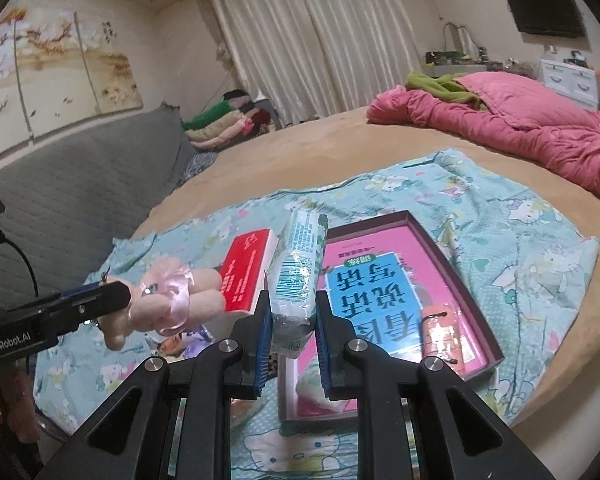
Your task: Organize soft objects
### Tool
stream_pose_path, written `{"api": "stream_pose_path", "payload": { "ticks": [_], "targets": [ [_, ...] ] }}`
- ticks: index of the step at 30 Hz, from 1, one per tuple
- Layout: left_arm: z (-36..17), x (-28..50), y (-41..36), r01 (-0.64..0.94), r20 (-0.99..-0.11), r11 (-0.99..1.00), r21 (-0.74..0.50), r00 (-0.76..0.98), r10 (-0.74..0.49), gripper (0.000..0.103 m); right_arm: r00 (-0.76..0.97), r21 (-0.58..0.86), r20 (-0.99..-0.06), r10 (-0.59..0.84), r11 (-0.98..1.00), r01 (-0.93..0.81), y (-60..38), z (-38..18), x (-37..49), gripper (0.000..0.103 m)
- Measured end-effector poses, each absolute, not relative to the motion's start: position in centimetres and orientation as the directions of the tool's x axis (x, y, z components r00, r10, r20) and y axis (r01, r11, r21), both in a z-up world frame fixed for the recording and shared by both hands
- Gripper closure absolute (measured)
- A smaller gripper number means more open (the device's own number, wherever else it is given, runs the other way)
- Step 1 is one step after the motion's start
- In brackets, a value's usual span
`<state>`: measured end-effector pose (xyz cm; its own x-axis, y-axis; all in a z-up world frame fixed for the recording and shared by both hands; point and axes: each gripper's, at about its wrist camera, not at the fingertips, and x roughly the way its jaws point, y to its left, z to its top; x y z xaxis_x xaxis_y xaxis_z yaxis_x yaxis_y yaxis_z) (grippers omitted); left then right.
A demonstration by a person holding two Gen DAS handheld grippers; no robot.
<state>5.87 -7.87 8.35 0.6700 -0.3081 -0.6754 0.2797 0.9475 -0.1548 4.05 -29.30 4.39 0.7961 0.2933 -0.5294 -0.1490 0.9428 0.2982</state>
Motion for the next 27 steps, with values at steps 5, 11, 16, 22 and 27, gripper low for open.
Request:
{"api": "stream_pose_path", "payload": {
  "ticks": [5, 11, 16, 22, 27],
  "targets": [
    [8.4, 5.9, -9.2, 0.299, -0.675, 0.944, -0.141, 0.669, -0.312, 0.066, 0.821, 0.304, -0.510, 0.257, 0.947, -0.107, -31.2, 4.6, 3.7, 0.083],
    [8.3, 6.1, -11.2, 0.314, -0.679, 0.942, -0.120, 0.666, -0.309, 0.066, 0.839, 0.306, -0.502, 0.209, 0.951, -0.054, -32.9, 4.3, 3.4, 0.083],
    [8.1, 6.7, -12.5, 0.312, -0.684, 0.944, -0.104, 0.667, -0.296, 0.066, 0.849, 0.317, -0.492, 0.193, 0.948, -0.032, -34.1, 4.1, 3.4, 0.083],
    [6.9, 8.1, -13.3, 0.291, -0.701, 0.950, -0.113, 0.655, -0.283, 0.066, 0.855, 0.322, -0.484, 0.186, 0.946, -0.023, -34.7, 3.9, 3.3, 0.083],
    [5.7, 9.2, -14.2, 0.283, -0.714, 0.953, -0.106, 0.646, -0.271, 0.066, 0.854, 0.335, -0.486, 0.185, 0.942, -0.013, -35.0, 3.6, 3.3, 0.083]
  ]
}}
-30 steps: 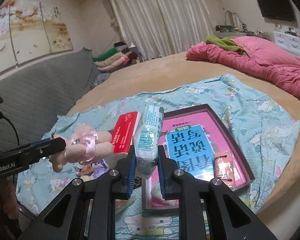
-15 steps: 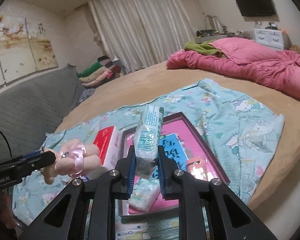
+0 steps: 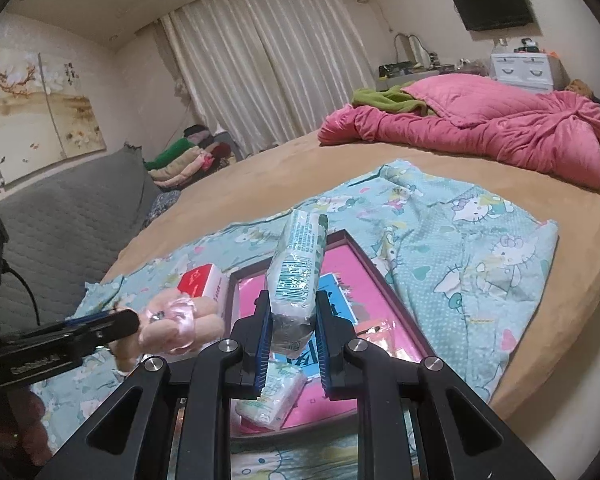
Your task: Organize soft objects
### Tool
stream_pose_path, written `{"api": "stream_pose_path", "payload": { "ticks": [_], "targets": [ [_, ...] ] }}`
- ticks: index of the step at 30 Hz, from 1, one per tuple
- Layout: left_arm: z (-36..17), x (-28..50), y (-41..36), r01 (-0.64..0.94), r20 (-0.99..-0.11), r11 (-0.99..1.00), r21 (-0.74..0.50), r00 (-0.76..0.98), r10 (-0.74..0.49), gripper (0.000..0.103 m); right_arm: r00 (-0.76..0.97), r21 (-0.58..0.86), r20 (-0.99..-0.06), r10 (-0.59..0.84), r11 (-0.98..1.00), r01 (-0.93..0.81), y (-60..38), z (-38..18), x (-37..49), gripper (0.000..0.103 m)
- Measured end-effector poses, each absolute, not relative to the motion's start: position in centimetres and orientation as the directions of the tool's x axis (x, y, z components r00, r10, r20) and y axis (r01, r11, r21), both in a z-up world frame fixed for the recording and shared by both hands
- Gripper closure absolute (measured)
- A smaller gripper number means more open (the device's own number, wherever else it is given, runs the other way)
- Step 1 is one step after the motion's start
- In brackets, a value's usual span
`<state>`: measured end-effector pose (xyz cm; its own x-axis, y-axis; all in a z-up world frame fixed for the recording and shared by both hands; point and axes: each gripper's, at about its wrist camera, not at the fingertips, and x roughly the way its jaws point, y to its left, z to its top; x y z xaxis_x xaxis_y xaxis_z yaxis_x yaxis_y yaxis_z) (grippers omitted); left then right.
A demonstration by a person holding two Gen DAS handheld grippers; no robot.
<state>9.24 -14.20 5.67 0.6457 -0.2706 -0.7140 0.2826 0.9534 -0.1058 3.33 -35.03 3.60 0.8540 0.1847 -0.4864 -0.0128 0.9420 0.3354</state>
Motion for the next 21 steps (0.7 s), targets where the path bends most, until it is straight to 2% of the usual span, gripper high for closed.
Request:
{"api": "stream_pose_path", "payload": {
  "ticks": [21],
  "targets": [
    [0.3, 13.0, -17.1, 0.267, -0.776, 0.961, -0.074, 0.590, -0.224, 0.065, 0.834, 0.366, -0.510, 0.210, 0.931, -0.010, -35.6, 1.3, 4.5, 0.083]
  ]
}}
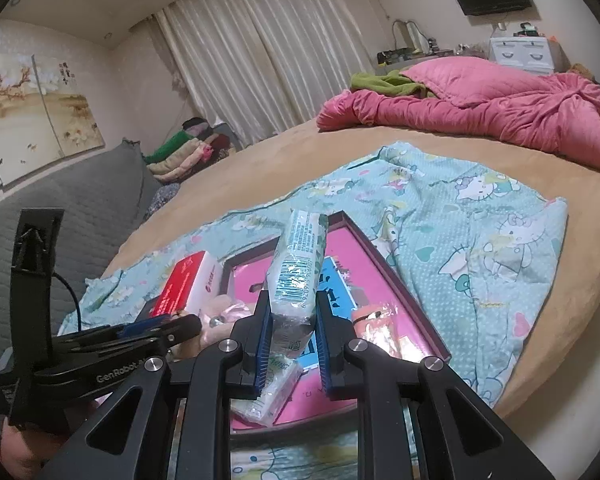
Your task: Organize soft objects
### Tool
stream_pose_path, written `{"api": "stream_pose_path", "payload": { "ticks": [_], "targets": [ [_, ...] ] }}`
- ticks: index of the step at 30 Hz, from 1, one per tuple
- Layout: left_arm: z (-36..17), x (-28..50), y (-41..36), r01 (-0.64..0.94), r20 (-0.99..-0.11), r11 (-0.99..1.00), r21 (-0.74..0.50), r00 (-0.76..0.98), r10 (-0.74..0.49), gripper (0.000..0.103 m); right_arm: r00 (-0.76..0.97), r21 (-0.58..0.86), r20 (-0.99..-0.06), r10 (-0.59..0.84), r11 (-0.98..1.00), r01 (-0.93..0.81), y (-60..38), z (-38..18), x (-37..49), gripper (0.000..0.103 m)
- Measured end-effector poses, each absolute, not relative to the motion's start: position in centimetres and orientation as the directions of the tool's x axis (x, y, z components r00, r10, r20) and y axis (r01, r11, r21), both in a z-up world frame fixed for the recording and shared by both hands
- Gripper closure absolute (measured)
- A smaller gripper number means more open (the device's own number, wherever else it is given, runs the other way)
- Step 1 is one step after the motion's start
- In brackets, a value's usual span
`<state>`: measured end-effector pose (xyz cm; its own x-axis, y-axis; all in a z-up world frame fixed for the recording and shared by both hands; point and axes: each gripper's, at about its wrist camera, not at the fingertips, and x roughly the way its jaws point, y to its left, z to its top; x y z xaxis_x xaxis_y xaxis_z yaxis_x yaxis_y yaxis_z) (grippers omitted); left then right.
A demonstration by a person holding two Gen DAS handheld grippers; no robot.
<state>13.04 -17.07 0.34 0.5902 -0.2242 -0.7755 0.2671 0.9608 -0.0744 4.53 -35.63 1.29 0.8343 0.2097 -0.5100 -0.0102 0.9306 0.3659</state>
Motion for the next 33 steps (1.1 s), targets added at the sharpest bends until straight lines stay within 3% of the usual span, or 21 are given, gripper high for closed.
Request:
{"api": "stream_pose_path", "payload": {
  "ticks": [19, 33],
  "targets": [
    [-2.5, 14.5, -18.6, 0.247, -0.814, 0.969, -0.003, 0.562, -0.145, 0.065, 0.796, 0.395, -0.565, 0.216, 0.918, 0.032, -36.9, -1.0, 5.7, 0.083],
    [-3.8, 14.3, -18.7, 0.245, -0.815, 0.969, 0.022, 0.566, -0.125, 0.064, 0.698, 0.440, -0.643, 0.315, 0.898, 0.001, -35.8, -4.2, 7.5, 0.083]
  ]
}}
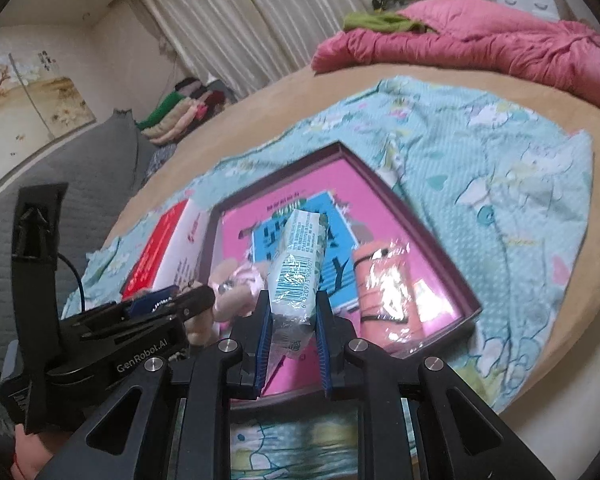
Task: Organize soft objects
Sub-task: 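Lower the bunny and tissue pack onto the pink book and open both tools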
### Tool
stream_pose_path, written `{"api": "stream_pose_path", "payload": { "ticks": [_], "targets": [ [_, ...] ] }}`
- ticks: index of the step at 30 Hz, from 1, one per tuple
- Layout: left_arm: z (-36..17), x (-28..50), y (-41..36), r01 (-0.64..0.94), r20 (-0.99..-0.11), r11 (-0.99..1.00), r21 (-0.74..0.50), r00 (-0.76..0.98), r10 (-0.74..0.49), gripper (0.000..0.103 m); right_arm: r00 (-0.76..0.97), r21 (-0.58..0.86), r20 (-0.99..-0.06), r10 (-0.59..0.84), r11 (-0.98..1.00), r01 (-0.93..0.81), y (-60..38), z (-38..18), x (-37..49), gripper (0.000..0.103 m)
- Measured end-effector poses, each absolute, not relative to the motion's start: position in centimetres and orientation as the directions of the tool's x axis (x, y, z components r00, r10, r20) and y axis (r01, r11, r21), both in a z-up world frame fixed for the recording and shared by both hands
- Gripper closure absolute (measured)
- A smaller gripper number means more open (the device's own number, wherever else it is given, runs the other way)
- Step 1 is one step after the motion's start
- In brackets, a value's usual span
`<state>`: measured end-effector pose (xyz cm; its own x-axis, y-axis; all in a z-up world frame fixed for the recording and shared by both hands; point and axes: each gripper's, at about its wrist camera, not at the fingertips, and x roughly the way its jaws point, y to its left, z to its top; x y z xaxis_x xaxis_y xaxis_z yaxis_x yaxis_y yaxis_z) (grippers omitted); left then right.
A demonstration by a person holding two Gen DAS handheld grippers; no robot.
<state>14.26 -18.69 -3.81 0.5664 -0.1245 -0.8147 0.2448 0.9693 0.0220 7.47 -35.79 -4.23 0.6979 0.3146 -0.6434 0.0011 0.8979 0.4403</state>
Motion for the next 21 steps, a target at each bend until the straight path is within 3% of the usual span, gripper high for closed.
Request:
{"api": "stream_pose_path", "payload": {
  "ticks": [21],
  "targets": [
    [-4.5, 13.8, -18.9, 0.270, -0.823, 0.963, -0.008, 0.545, -0.159, 0.064, 0.659, 0.370, -0.718, 0.227, 0.925, 0.085, -36.1, -6.6, 7.9, 0.079]
  ]
}}
